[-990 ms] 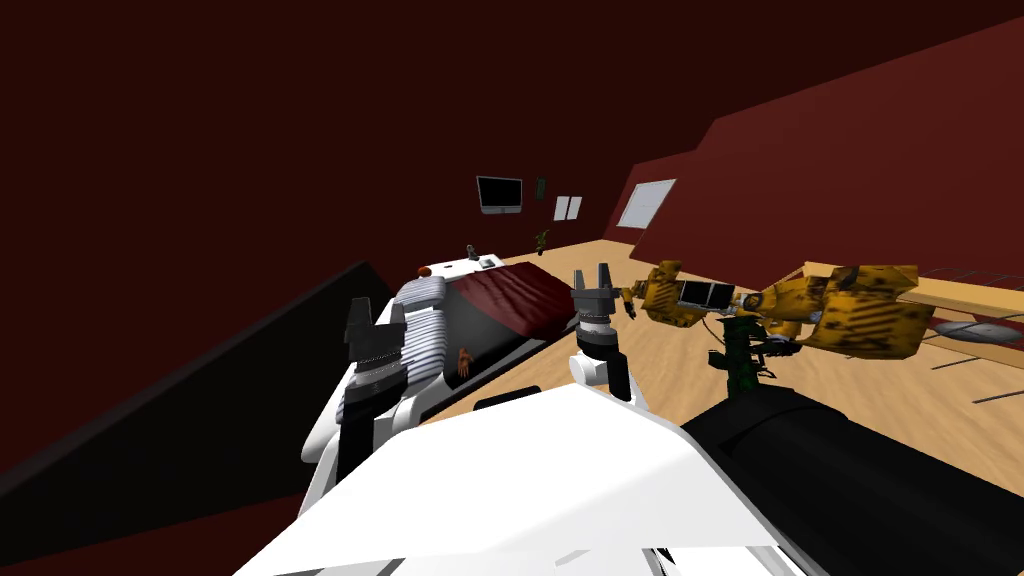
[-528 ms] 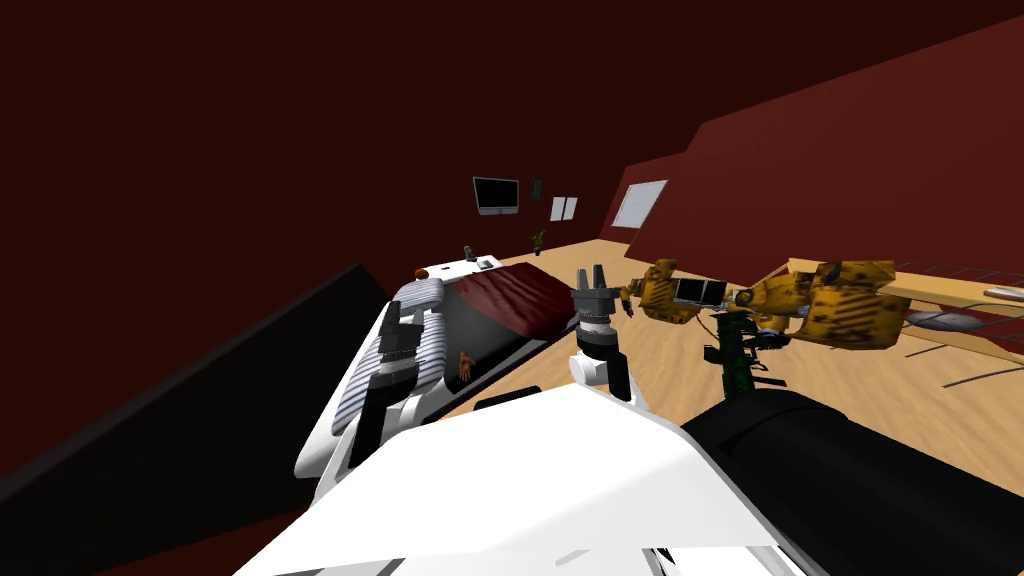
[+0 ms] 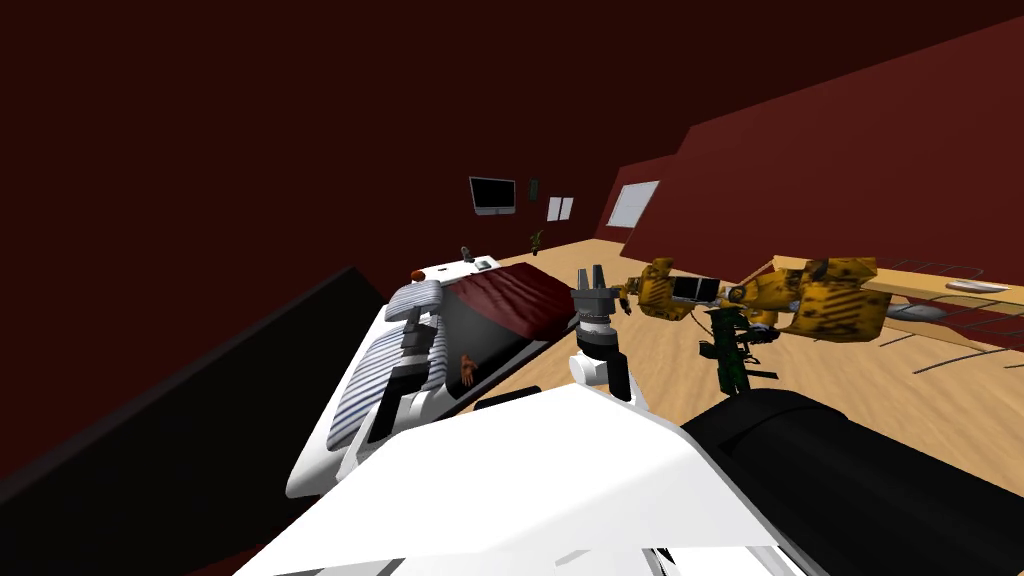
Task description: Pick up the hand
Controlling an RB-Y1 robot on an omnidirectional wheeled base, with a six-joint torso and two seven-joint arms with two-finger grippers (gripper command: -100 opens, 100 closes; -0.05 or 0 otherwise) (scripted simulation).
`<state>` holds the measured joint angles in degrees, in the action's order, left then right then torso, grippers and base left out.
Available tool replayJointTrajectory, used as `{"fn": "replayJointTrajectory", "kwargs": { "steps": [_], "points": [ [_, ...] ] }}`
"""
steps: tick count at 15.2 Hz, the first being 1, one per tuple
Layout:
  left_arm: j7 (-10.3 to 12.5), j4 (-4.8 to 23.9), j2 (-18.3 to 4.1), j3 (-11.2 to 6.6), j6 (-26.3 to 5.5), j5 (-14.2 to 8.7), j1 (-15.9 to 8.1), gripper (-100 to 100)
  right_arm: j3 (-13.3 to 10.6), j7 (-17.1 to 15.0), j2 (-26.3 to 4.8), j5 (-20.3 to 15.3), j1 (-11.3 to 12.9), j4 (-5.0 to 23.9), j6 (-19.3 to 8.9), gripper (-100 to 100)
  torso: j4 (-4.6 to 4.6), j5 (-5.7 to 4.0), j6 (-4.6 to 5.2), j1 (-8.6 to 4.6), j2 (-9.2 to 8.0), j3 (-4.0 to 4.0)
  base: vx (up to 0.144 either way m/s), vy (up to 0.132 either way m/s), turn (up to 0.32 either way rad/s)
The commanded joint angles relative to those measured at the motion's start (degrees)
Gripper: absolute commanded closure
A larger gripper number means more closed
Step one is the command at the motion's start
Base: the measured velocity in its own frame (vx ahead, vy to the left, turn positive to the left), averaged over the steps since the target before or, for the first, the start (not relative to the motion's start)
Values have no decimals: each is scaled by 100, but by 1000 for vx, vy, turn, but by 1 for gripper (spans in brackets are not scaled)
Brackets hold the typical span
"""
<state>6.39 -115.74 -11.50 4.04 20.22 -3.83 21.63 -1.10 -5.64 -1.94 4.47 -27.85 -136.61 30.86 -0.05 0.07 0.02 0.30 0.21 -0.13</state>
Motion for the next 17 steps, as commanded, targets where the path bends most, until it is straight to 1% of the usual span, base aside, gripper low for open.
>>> {"fn": "replayJointTrajectory", "kwargs": {
  "steps": [1, 2, 3, 4, 5, 6, 7, 8, 9, 10, 11, 12, 13, 14, 15, 16, 17],
  "points": [
    [5, 217, -60, 64, -134, -136, -79, -100, 0, 0, 0, 0, 0, 0, 0, 0, 0, 0, 0, 0, 0, 0, 37, 79, -62],
    [6, 433, -106, 154, -246, -300, -188, -100, 0, 0, 0, 0, 0, 0, 0, 0, 0, 1, -1, 3, 0, 0, 46, 78, -82],
    [6, 492, -106, 154, -246, -300, -188, -100, 0, 0, 0, 0, 0, 0, 0, 0, 0, 1, 0, 4, 2, -1, 48, 79, -63],
    [7, 699, -135, 243, -360, -465, -297, -100, 0, 0, 0, 0, 0, 0, 0, 0, -1, 1, -1, 4, 3, -2, 51, 84, -65],
    [7, 770, -135, 243, -360, -465, -297, -100, 0, 0, 0, 0, 0, 0, 0, 0, -1, 2, -1, 6, 4, -2, 50, 84, -55],
    [7, 919, -145, 333, -473, -630, -404, -100, 0, 0, 0, 0, 0, 0, 0, 0, -1, 2, -1, 6, 5, -3, 50, 98, -54],
    [7, 1024, -145, 333, -473, -630, -404, -100, 0, 0, 0, 0, 0, 0, 0, 0, -1, 2, -1, 10, 5, -3, 43, 95, -58],
    [7, 1050, -145, 333, -473, -630, -404, -100, 0, 0, 0, 0, 0, 0, 0, 0, -1, 3, -1, 10, 3, -2, 29, 62, -34],
    [7, 1235, -140, 423, -587, -793, -509, -100, 0, 0, 0, 0, 0, 0, 0, 0, 0, 2, -2, 3, 0, 0, 31, 59, -56],
    [7, 1331, -140, 423, -587, -793, -509, -100, 0, 0, 0, 0, 0, 0, 0, 0, 0, 0, 0, -1, -1, 0, 29, 63, -57],
    [8, 1507, -123, 514, -699, -954, -612, -100, 0, 0, 0, 0, 0, 0, 0, 0, 0, 0, 0, -3, -1, 1, 31, 65, -78],
    [8, 1610, -123, 514, -699, -954, -612, -100, 0, 0, 0, 0, 0, 0, 0, 0, 0, 0, 0, -3, -1, 1, 34, 66, -60],
    [8, 1758, -98, 603, -811, -1115, -714, -100, 0, 0, 0, 0, 0, 0, 0, 0, 0, 0, -1, -3, -2, 1, 39, 80, -60],
    [8, 1869, -98, 603, -811, -1115, -714, -100, 0, 0, 0, 0, 0, 0, 0, 0, 0, 0, 0, 0, 0, 0, 42, 85, -62],
    [8, 1886, -98, 603, -811, -1115, -714, -100, 0, 0, 0, 0, 0, 0, 0, 0, 0, 1, -2, 2, 1, 0, 34, 62, -21],
    [8, 2075, -70, 693, -922, -1274, -816, -100, 0, 0, 0, 0, 0, 0, 0, 0, 0, 0, -2, -1, -1, 0, 31, 53, -40],
    [8, 2154, -70, 693, -922, -1274, -816, -100, 0, 0, 0, 0, 0, 0, 0, 0, 0, -1, -1, -5, -2, 1, 26, 54, -48]
  ]
}}
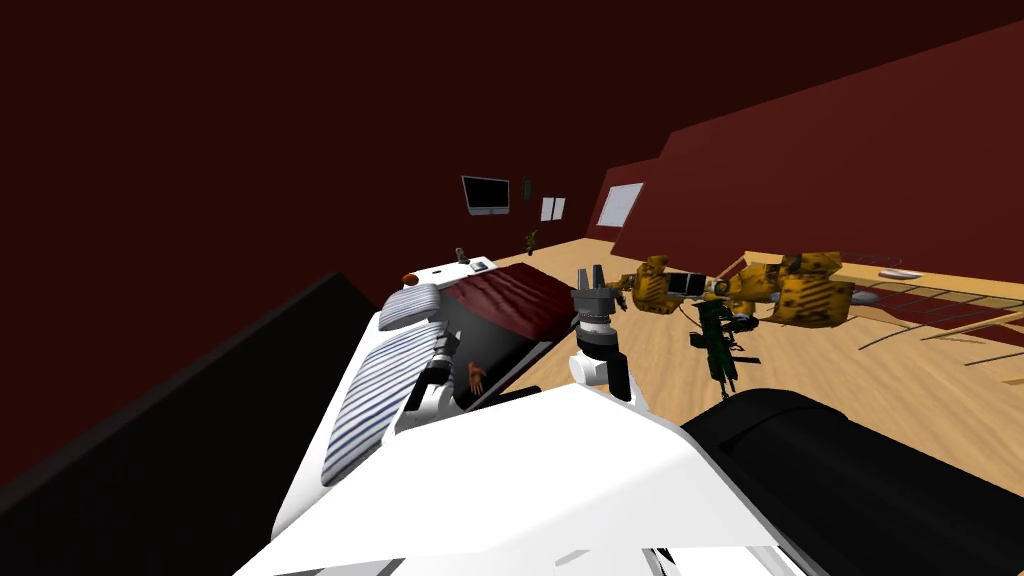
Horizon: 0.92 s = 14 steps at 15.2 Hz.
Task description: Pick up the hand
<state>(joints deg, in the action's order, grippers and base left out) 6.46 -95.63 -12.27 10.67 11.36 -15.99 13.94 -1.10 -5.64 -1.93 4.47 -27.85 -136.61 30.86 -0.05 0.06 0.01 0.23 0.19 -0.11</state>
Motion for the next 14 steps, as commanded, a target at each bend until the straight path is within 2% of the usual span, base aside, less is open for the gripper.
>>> {"fn": "replayJointTrajectory", "kwargs": {
  "steps": [1, 2, 3, 4, 5, 6, 7, 8, 9, 10, 12, 13, 14],
  "points": [
    [2, 286, 35, 120, -146, -216, -151, -100, 0, 0, 0, 0, 0, 0, 0, 0, 0, 0, 0, 0, 0, 0, 25, 68, -95],
    [2, 413, 35, 120, -146, -216, -151, -100, 0, 0, 0, 0, 0, 0, 0, 0, 0, 0, 1, 2, -1, 1, 24, 66, -78],
    [4, 556, 58, 209, -256, -376, -259, -100, 0, 0, 0, 0, 0, 0, 0, 0, 0, 0, 0, 2, -2, 1, 23, 55, -71],
    [4, 673, 58, 209, -256, -376, -259, -100, 0, 0, 0, 0, 0, 0, 0, 0, 1, 0, 1, 1, -1, 1, 22, 47, -58],
    [6, 869, 76, 299, -366, -537, -369, -100, 0, 0, 0, 0, 0, 0, 0, 0, 0, -1, 0, -2, -2, 1, 26, 52, -69],
    [6, 928, 76, 299, -366, -537, -369, -100, 0, 0, 0, 0, 0, 0, 0, 0, 0, -1, 0, -3, -2, 1, 19, 49, -59],
    [8, 1107, 86, 390, -477, -699, -482, -100, 0, 0, 0, 0, 0, 0, 0, 0, 1, -1, -1, -4, -4, 2, 11, 47, -65],
    [8, 1180, 86, 390, -477, -699, -482, -100, 0, 0, 0, 0, 0, 0, 0, 0, 1, -1, 1, -5, -5, 3, 11, 43, -65],
    [11, 1378, 88, 482, -589, -862, -597, -100, 0, 0, 0, 0, 0, 0, 0, 0, 2, -2, 0, -7, -6, 3, 7, 40, -88],
    [11, 1430, 88, 482, -589, -862, -597, -100, 0, 0, 0, 0, 0, 0, 0, 0, 2, -2, 1, -8, -7, 4, 6, 35, -76],
    [18, 1855, 72, 671, -818, -1183, -831, -100, 0, 0, 0, 0, 0, 0, 0, 0, 2, -2, 1, -11, -10, 5, -1, 36, -101],
    [18, 1932, 72, 671, -818, -1195, -831, -100, 0, 0, 0, 0, 1, 0, 0, 0, 3, -3, 2, -11, -11, 6, -6, 35, -102],
    [22, 2148, 58, 768, -937, -1366, -950, -100, 0, 0, 0, 0, 1, 0, 0, 0, 3, -3, 0, -11, -13, 7, -11, 32, -97]
  ]
}}
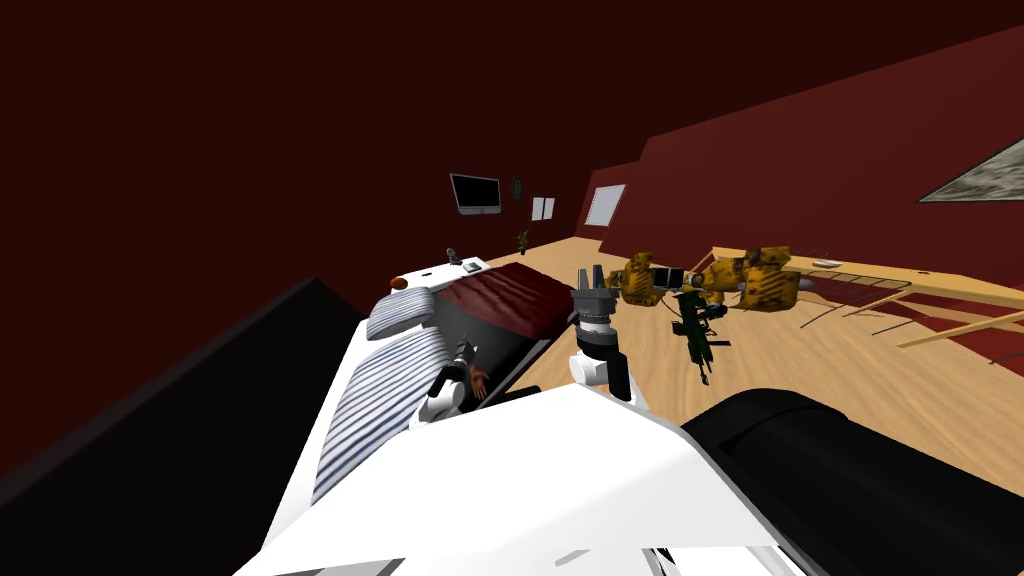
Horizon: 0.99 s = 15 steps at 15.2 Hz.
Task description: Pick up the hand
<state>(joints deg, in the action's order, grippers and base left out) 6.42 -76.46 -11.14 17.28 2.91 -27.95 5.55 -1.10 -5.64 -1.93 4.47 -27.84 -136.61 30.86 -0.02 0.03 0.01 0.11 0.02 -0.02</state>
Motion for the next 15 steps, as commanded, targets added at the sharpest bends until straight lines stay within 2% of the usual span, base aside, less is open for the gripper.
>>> {"fn": "replayJointTrajectory", "kwargs": {
  "steps": [1, 2, 3, 4, 5, 6, 7, 8, 9, 11, 12, 13, 14, 15],
  "points": [
    [26, 268, -56, 107, -92, -170, -111, -100, 0, 0, 0, 0, 0, 0, 0, 0, 0, 0, 0, 0, 0, 0, -15, 31, -60],
    [26, 268, -56, 107, -92, -170, -111, -100, 0, 0, 0, 0, 0, 0, 0, 0, 1, 0, -1, -1, -2, 1, -16, 21, -10],
    [30, 436, -69, 207, -213, -344, -233, -100, 0, 0, 0, 0, 0, 0, 0, 0, 1, -1, -1, -2, -3, 2, -19, 17, -58],
    [30, 523, -69, 207, -213, -344, -233, -100, 0, 0, 0, 0, 0, 0, 0, 0, 2, -1, 0, -4, -3, 2, -19, 18, -73],
    [34, 681, -77, 308, -337, -521, -357, -100, 0, 0, 0, 0, 0, 0, 0, 0, 1, -2, 0, -5, -4, 2, -22, 20, -88],
    [34, 781, -77, 308, -337, -521, -357, -100, 0, 0, 0, 0, 0, 0, 0, 0, 2, -2, 1, -4, -4, 3, -24, 23, -71],
    [39, 951, -78, 411, -463, -700, -482, -100, 0, 0, 0, 0, 0, 0, 0, 0, 2, -1, 0, -4, -5, 3, -31, 30, -83],
    [39, 1045, -78, 411, -463, -700, -482, -100, 0, 0, 0, 0, 0, 0, 0, 0, 2, -1, 0, -2, -8, 4, -35, 32, -70],
    [43, 1220, -68, 515, -591, -880, -606, -100, 0, 0, 0, 0, 0, 0, 0, 0, 2, -1, -1, -1, -10, 6, -39, 36, -98],
    [43, 1315, -68, 515, -591, -880, -606, -100, 0, 0, 0, 0, 0, 0, 0, 0, 3, 0, 0, 2, -12, 7, -31, 36, -49],
    [46, 1515, -45, 620, -720, -1061, -727, -100, 0, 0, 0, 0, 0, 0, 0, 0, 3, 0, -1, 1, -10, 6, -27, 34, -48],
    [46, 1593, -45, 620, -720, -1061, -727, -100, 0, 0, 0, 0, 0, 0, 0, 0, 3, 0, 0, 1, -9, 5, -23, 33, -64],
    [49, 1761, -10, 724, -850, -1242, -845, -100, 0, 0, 0, 0, 0, 0, 0, 0, 2, 0, 0, 1, -8, 5, -26, 48, -88],
    [49, 1879, -10, 724, -850, -1242, -845, -100, 0, 0, 0, 0, 0, 0, 0, 0, 2, 0, 0, 4, -8, 5, -25, 57, -73]
  ]
}}
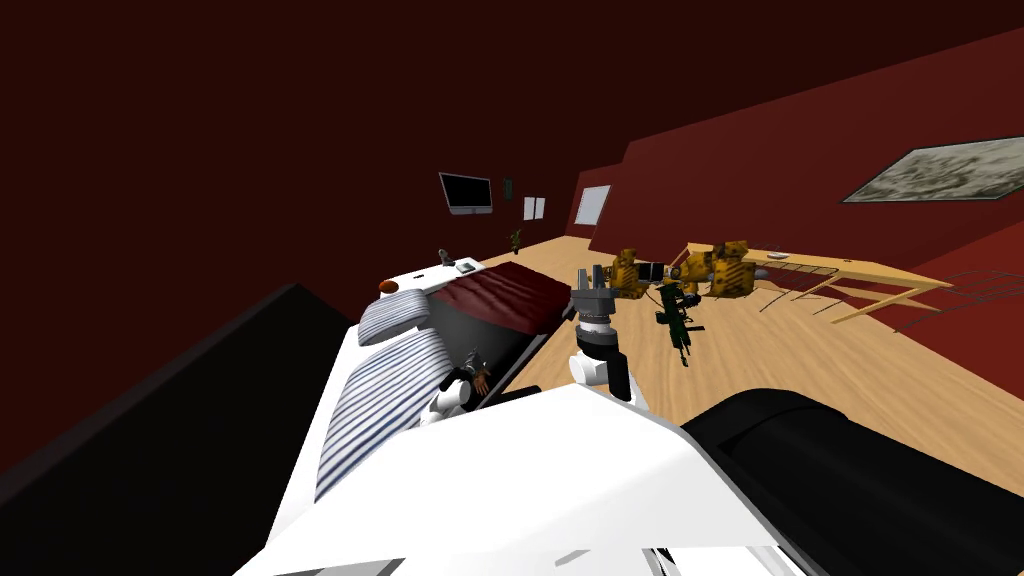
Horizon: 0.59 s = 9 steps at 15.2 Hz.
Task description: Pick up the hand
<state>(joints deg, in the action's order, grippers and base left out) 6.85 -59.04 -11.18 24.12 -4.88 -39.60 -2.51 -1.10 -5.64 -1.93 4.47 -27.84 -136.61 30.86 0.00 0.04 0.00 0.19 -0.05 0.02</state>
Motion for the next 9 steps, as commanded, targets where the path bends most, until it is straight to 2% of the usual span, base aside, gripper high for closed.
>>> {"fn": "replayJointTrajectory", "kwargs": {
  "steps": [1, 2, 3, 4, 5, 8, 9],
  "points": [
    [9, 286, 44, 143, -198, -255, -156, -100, 0, 0, 0, 0, 0, 0, 0, 0, 0, 0, 0, 0, 0, 0, -17, 64, -83],
    [9, 428, 44, 143, -198, -255, -156, -100, 0, 0, 0, 0, 0, 0, 0, 0, 0, 1, 1, 3, 2, -1, -13, 61, -79],
    [10, 596, 107, 242, -324, -430, -269, -100, 0, 0, 0, 0, 0, 0, 0, 0, -1, 1, -1, 5, 3, -2, -6, 65, -79],
    [10, 711, 107, 242, -324, -430, -269, -100, 0, 0, 0, 0, 0, 0, 0, 0, -1, 1, 0, 6, 6, -3, -2, 66, -75],
    [11, 856, 185, 338, -445, -600, -380, -100, 0, 0, 0, 0, 0, 0, 0, 0, -2, 2, 0, 6, 8, -4, 3, 72, -79],
    [11, 1012, 185, 338, -445, -600, -380, -100, 0, 0, 0, 0, -1, 0, 0, 0, -3, 1, -2, 4, 12, -7, 5, 48, -26],
    [10, 1154, 276, 429, -559, -762, -487, -100, 0, 0, 0, 0, -1, 0, 0, 0, -3, -1, -2, -4, 13, -8, 16, 33, -38]
  ]
}}
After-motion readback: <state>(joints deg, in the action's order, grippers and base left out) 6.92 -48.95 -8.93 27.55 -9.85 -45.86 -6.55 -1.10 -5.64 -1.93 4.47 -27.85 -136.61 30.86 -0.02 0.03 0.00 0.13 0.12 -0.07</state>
